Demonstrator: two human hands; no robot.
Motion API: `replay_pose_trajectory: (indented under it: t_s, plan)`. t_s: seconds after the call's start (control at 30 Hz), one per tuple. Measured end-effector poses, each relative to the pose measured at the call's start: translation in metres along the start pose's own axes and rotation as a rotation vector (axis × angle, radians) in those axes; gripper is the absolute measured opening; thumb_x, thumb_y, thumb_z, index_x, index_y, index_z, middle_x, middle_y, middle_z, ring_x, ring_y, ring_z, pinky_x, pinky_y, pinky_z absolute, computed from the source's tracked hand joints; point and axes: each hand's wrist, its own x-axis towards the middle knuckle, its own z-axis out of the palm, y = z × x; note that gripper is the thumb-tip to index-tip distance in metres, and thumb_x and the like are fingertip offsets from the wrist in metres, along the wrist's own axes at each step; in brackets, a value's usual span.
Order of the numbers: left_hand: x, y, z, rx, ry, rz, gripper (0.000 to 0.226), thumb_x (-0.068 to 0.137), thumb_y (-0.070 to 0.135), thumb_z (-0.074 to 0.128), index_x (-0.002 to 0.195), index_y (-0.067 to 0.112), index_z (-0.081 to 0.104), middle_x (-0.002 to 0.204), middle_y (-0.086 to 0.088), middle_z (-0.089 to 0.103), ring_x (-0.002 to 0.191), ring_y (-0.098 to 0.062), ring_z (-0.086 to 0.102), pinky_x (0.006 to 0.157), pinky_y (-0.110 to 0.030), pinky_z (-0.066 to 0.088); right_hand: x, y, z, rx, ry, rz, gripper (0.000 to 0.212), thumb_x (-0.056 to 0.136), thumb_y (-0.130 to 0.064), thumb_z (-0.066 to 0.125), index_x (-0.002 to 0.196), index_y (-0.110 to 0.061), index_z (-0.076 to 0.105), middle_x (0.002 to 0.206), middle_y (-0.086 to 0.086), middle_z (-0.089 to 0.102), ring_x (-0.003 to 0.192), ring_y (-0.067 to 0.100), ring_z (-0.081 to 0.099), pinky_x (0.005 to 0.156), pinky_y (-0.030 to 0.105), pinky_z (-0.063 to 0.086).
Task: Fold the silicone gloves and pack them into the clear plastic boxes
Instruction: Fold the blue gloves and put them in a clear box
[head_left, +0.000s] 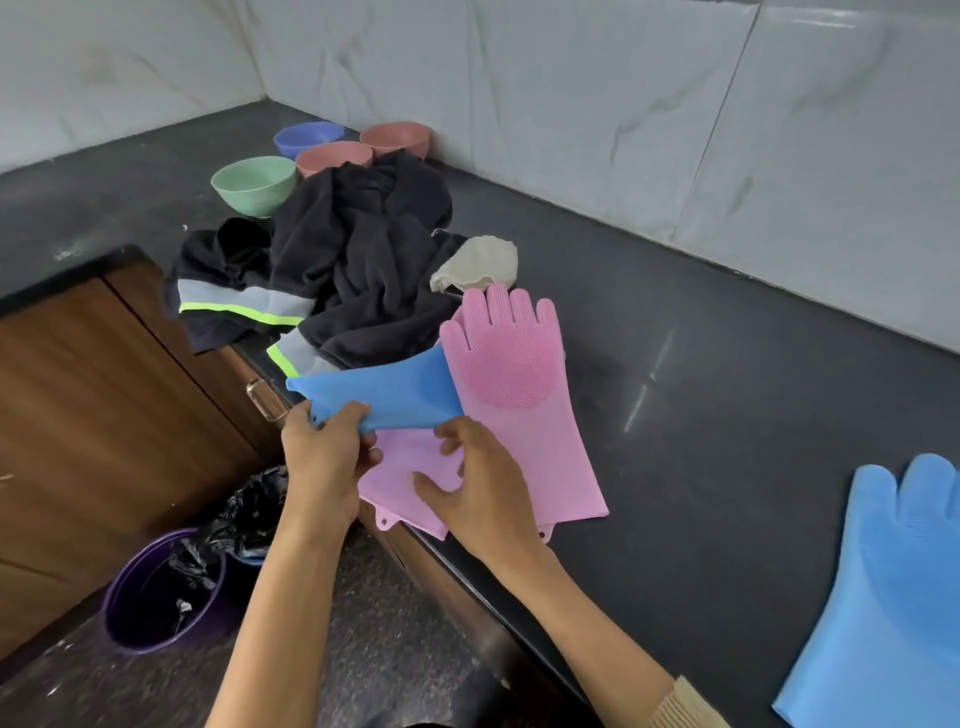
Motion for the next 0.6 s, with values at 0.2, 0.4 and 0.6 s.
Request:
replay_pose_trajectory:
  t_s: [0.2, 0.4, 0.6]
  plan:
    - [-0.048, 0.014, 0.032, -0.089, -0.331, 0.037, 0.015, 0.086, -0.005, 0.053, 0.086, 0.011, 0.054, 0.058, -0.001, 0.052, 0.034, -0.005, 0.040, 0.034, -0.017, 0.036, 0.015, -0.025, -0.027, 0.051, 0.268, -0.131, 0.062, 0.074, -0.025, 0.075, 0.121, -0.026, 0.035, 0.117, -0.005, 0.044, 0.097, 0.014, 0.054, 0.062, 0.031, 0.056]
    - [-0.065, -0.001, 0.046, -0.528, -0.164, 0.071, 0.035, 0.079, 0.030, 0.032, 0.068, 0.013, 0.060, 0.047, 0.004, 0.036, 0.041, -0.014, 0.029, 0.047, -0.024, 0.021, 0.043, -0.036, -0.065, 0.302, 0.252, -0.150, 0.019, 0.093, -0.015, 0.057, 0.106, -0.005, 0.066, 0.097, 0.000, 0.065, 0.089, 0.009, 0.055, 0.081, 0.019, 0.047]
    - [-0.058, -0.020, 0.058, -0.575, -0.383, -0.673, 0.064, 0.092, 0.050, 0.032, 0.118, -0.004, 0.052, 0.113, -0.022, 0.064, 0.100, -0.037, 0.062, 0.075, -0.049, 0.049, 0.044, -0.056, -0.121, 0.500, 0.173, -0.170, 0.012, 0.095, -0.013, 0.054, 0.093, -0.011, 0.066, 0.084, -0.007, 0.062, 0.077, 0.003, 0.056, 0.071, 0.011, 0.042]
